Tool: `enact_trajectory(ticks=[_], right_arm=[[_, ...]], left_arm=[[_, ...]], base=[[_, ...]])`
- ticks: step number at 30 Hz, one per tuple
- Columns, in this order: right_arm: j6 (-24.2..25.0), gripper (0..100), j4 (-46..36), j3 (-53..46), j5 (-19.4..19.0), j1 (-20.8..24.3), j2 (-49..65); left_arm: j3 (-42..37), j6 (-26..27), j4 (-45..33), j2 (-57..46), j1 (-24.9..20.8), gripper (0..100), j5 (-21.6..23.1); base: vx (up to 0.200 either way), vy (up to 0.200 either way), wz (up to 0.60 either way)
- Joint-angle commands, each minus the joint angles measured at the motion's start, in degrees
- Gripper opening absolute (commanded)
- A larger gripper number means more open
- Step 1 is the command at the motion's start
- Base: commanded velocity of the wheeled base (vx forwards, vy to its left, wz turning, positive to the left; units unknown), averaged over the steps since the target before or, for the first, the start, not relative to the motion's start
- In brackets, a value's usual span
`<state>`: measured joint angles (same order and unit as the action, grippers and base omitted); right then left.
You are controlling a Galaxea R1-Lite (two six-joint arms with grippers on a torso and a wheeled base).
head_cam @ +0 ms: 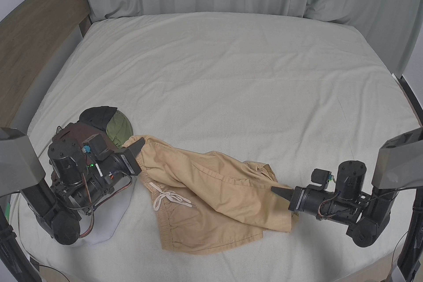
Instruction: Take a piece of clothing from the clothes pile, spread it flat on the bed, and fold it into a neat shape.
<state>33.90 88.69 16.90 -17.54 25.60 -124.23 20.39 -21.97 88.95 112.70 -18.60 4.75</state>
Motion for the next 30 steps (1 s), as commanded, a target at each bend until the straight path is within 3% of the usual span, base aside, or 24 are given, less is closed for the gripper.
enact_trajectory(ticks=[1, 8, 14, 22, 30], right_arm=[[0.4, 0, 0.1, 1.4, 0.0, 0.5, 6.1], [0.6, 0, -0.1, 3.8, 0.0, 1.4, 9.6], [0.6, 0, -0.1, 5.7, -0.1, 1.3, 9.7], [0.1, 0, 0.0, 7.7, -0.4, 0.3, 11.6], [-0.8, 0, 0.0, 7.9, -0.5, -0.2, 12.4]], left_arm=[[3.2, -0.2, 0.2, -0.6, 0.9, 0, 0.0], [5.1, -0.4, 0.2, -2.1, 0.9, 0, 0.3], [5.9, -0.3, 0.2, -2.8, 2.3, 0, 4.7], [6.1, -0.3, 0.2, -3.0, 3.0, 0, 7.1], [5.8, 0.0, 0.2, -3.2, 3.0, 0, 7.2]], base=[[0.0, 0.0, 0.0], [0.0, 0.0, 0.0], [0.0, 0.0, 0.0], [0.0, 0.0, 0.0], [0.0, 0.0, 0.0]])
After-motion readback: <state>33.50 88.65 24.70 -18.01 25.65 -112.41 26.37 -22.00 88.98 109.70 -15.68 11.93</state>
